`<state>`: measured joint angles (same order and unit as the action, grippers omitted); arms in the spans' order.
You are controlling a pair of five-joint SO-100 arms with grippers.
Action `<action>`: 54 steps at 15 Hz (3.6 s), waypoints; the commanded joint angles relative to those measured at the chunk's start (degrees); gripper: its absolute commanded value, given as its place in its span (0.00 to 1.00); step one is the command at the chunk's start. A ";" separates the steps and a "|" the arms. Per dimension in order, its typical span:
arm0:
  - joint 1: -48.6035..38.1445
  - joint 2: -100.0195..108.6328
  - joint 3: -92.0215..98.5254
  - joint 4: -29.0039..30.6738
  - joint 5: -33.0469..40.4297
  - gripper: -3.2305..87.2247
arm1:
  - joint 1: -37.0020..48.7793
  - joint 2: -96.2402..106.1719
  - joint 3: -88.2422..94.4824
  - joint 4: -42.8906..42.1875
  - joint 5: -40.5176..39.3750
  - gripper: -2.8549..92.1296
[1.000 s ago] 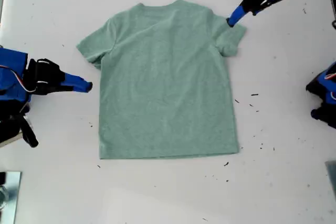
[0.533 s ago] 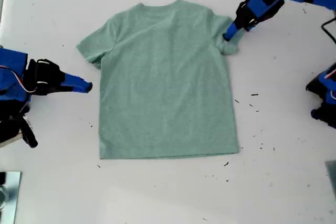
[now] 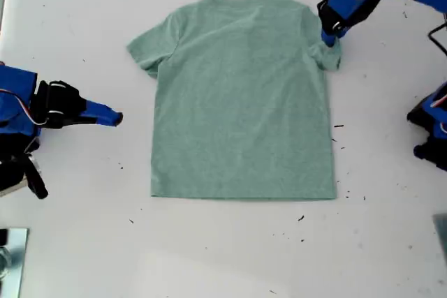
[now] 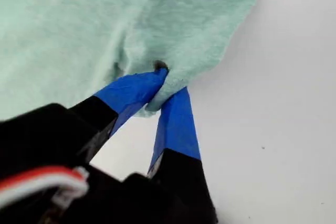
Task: Fold t shirt
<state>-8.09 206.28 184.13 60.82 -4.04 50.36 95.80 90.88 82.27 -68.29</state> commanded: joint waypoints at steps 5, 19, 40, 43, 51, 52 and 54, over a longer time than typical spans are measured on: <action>-0.62 0.26 0.35 0.00 -0.79 0.03 | -15.47 -7.73 -23.12 -9.58 18.19 0.01; -1.41 0.26 0.26 0.09 -0.70 0.08 | -23.55 17.14 -21.09 6.86 23.03 0.26; -41.66 -97.38 -92.37 28.48 45.62 0.30 | -14.50 76.73 71.10 -12.83 30.67 0.06; -43.33 -98.35 -71.37 12.92 45.53 0.29 | -15.47 77.34 71.19 -12.66 31.29 0.06; -38.67 -109.95 -66.71 -2.20 41.84 0.03 | -16.00 77.61 71.19 -12.66 31.38 0.06; -39.46 -101.34 -69.08 2.99 39.64 0.03 | -15.91 77.61 71.19 -12.66 31.46 0.06; -39.73 -89.03 -76.03 7.56 40.87 0.03 | -16.08 77.61 71.37 -12.66 31.64 0.06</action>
<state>-47.90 107.49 113.47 65.65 37.00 35.24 172.71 162.51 68.99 -37.18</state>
